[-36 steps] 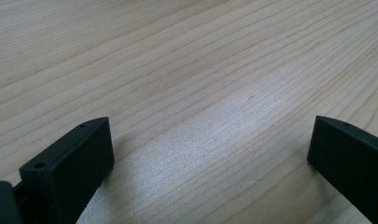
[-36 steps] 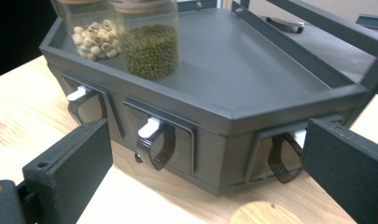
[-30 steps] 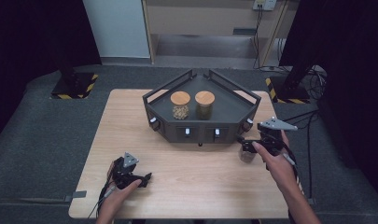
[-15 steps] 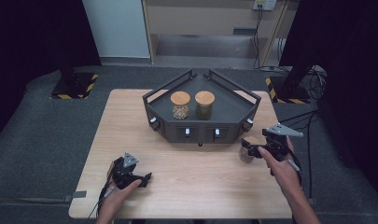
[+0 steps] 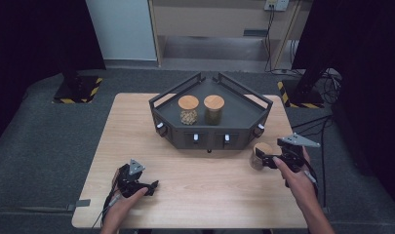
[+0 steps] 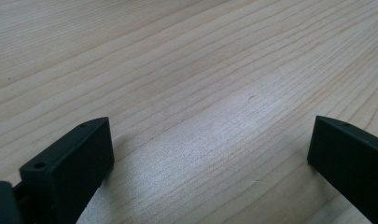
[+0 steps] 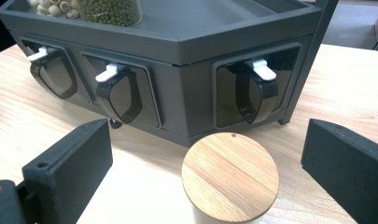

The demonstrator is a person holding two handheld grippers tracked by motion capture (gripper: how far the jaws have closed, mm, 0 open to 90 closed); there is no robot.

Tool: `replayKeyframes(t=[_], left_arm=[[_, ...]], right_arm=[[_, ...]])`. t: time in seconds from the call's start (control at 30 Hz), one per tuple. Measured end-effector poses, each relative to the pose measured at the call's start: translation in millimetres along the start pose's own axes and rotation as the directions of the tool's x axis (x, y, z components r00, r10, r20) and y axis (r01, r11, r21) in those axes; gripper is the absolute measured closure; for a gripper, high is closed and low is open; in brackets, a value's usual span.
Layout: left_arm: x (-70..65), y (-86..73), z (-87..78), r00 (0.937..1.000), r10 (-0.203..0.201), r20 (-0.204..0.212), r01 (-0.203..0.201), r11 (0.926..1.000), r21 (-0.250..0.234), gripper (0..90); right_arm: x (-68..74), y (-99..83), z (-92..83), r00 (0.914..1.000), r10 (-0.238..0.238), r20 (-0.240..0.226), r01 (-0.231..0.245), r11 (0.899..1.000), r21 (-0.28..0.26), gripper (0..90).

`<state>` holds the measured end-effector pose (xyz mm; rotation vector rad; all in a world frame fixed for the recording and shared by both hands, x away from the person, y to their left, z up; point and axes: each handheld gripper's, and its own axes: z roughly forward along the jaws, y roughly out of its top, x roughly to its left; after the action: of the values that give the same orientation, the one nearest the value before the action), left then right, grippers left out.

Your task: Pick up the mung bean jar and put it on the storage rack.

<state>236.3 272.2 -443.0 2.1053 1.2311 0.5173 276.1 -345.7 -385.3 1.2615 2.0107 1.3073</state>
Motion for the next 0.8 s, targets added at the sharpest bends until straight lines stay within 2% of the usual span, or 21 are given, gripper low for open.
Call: replayKeyframes(t=[0.8], left_arm=[[-0.1, 0.0, 0.0, 1.0, -0.001, 0.0, 0.001, 1.0, 0.0, 0.0]], right_arm=[[-5.7, -20.1, -2.8, 0.9999, 0.011, -0.004, -0.011, 1.0, 0.011, 2.0]])
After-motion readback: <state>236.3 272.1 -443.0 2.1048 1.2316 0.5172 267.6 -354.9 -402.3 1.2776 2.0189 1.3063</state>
